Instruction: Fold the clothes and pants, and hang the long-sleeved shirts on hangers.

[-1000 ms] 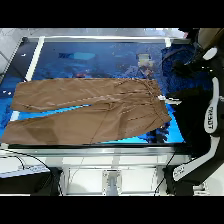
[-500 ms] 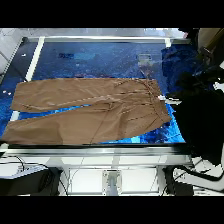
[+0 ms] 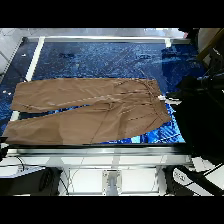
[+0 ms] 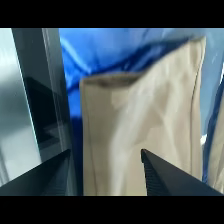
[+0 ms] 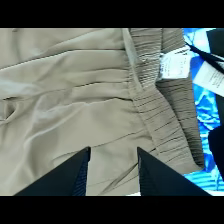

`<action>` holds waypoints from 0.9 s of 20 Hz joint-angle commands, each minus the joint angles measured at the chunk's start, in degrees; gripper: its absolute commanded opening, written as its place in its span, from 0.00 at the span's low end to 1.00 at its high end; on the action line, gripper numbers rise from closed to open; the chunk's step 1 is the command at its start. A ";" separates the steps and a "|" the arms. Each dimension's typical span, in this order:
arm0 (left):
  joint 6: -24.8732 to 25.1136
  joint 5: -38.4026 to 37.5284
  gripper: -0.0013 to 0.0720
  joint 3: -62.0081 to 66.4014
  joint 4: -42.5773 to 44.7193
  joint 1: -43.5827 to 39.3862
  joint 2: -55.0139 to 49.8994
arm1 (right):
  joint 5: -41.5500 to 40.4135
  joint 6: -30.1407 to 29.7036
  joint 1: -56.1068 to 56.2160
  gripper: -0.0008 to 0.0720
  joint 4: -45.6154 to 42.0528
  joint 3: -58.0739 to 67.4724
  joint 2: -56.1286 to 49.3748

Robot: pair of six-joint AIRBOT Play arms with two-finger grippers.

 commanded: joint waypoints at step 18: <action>1.46 -1.25 0.03 2.82 -5.51 -1.90 -4.26 | -5.18 8.57 -8.17 0.62 0.87 -27.36 22.05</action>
